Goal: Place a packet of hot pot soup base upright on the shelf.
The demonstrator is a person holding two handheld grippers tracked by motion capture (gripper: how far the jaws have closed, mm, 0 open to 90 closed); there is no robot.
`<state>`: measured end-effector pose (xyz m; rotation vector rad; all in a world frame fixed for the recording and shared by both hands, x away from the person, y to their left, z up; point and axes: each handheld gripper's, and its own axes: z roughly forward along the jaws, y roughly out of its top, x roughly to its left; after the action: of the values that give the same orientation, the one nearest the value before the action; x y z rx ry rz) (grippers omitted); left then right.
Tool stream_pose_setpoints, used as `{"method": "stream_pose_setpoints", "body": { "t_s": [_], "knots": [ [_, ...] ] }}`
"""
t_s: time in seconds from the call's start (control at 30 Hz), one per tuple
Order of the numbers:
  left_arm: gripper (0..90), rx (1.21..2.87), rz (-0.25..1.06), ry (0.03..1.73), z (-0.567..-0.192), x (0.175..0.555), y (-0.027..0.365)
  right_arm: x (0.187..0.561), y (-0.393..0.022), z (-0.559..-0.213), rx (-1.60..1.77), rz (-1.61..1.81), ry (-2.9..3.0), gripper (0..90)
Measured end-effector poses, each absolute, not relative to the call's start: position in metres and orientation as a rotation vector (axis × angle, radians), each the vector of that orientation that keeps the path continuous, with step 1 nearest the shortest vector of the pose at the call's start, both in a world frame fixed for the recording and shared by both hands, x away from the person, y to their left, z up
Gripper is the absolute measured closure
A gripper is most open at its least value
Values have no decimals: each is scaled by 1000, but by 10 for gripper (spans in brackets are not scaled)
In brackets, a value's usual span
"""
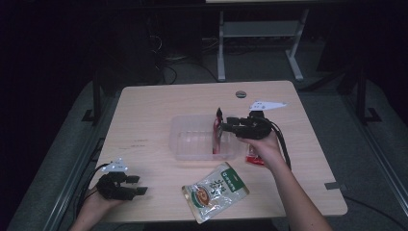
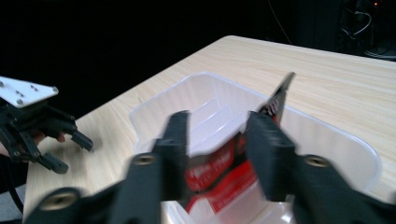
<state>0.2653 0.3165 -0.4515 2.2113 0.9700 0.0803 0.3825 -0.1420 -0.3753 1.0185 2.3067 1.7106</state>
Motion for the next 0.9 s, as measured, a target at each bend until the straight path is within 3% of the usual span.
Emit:
{"method": "stream_pose_setpoints", "body": {
  "t_s": [0.3,0.9],
  "knots": [
    [365,2212,79,964,-453,266,317,365,-153,-366,946,1589,2374,281],
    [355,2232,112,948,-449,257,315,319,-189,-391,947,1437,2431,243]
  ]
}}
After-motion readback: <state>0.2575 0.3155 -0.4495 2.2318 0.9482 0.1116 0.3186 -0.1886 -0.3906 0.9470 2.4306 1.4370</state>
